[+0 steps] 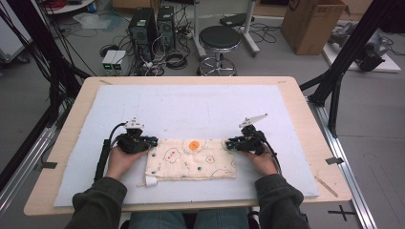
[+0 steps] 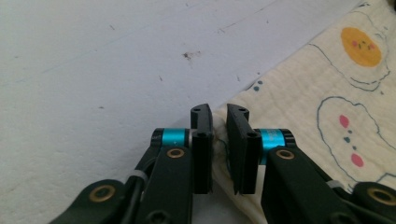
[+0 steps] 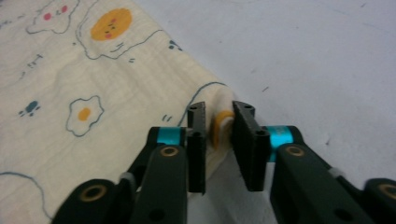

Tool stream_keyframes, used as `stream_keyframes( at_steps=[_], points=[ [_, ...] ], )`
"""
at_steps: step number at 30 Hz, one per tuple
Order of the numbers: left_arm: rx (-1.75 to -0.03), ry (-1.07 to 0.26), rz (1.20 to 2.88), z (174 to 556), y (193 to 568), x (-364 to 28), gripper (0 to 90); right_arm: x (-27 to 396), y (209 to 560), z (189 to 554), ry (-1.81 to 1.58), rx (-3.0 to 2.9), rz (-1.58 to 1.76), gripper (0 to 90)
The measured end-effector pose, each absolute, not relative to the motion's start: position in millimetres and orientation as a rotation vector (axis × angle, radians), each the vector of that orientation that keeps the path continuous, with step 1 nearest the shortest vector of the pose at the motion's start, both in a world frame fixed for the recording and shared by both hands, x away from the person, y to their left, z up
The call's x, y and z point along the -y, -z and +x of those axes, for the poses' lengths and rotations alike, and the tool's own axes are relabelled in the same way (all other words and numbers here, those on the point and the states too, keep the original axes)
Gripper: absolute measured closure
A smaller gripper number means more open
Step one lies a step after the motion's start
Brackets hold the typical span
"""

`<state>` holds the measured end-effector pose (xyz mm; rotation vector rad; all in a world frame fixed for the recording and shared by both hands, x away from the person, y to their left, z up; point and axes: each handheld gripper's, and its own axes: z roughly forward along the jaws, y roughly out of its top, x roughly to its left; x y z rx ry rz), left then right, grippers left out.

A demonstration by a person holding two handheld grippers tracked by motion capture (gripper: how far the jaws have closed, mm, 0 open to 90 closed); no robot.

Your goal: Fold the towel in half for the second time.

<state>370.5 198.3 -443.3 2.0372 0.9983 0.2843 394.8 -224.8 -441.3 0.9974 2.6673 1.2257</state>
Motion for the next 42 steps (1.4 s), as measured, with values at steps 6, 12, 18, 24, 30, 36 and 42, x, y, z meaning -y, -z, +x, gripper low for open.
stream_keyframes(
  at_steps=[6,12,18,24,30,36,42],
  points=[
    [-0.998,-0.300,2.011,368,439,-198,84.5,226,440,397,-1.258,-2.682,0.999,82.3],
    [-0.996,-0.326,1.995,374,428,-199,84.9,230,433,403,-1.279,-2.664,1.034,82.5],
    [-1.029,-0.336,1.937,386,423,-201,84.9,228,424,417,-1.284,-2.636,1.057,82.7],
    [-1.070,-0.343,1.850,402,415,-208,85.0,227,417,433,-1.291,-2.590,1.103,82.6],
    [-1.100,-0.345,1.874,408,425,-206,85.0,231,432,444,-1.323,-2.545,1.218,82.9],
    [-1.085,-0.345,1.875,407,425,-207,85.0,231,435,446,-1.335,-2.539,1.221,82.9],
    [-1.045,-0.361,1.863,401,422,-208,84.9,231,428,441,-1.358,-2.520,1.154,82.9]
  ],
)
